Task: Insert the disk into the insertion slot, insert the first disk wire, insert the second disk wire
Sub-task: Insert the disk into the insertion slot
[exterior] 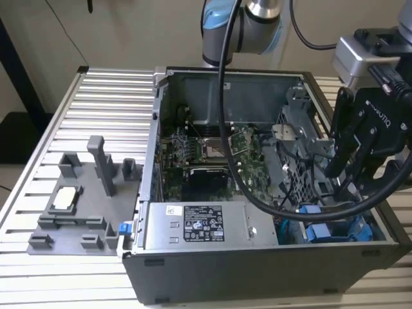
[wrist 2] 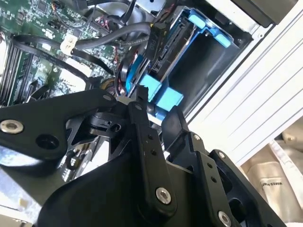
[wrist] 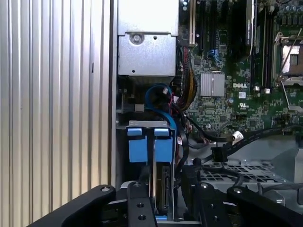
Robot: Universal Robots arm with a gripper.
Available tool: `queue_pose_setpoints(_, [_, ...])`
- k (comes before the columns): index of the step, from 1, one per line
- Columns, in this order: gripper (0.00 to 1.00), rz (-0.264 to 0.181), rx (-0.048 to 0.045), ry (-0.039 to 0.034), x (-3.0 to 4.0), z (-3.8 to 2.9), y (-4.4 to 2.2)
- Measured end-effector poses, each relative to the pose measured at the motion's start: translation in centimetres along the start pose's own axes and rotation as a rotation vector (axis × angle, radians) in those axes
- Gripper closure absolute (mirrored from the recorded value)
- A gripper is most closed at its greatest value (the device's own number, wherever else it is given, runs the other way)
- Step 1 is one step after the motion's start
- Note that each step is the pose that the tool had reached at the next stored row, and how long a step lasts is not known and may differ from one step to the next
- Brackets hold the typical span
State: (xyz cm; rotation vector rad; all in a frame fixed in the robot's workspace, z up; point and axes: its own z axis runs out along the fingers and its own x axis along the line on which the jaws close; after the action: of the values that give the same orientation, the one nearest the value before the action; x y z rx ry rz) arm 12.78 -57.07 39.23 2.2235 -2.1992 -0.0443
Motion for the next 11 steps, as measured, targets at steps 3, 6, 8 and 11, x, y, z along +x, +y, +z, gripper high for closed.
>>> queue_pose_setpoints(3, [0.60, 0.000, 0.0055, 0.0096, -0.16, -0.17, 0.04])
queue_pose_setpoints(6, [0.60, 0.000, 0.0583, 0.0101, -0.25, -0.17, 0.28])
queue_pose_setpoints(8, [0.60, 0.000, 0.0949, 0.0087, -0.29, -0.17, 0.41])
queue_pose_setpoints(11, [0.60, -0.001, 0.1488, 0.0039, -0.35, -0.16, 0.60])
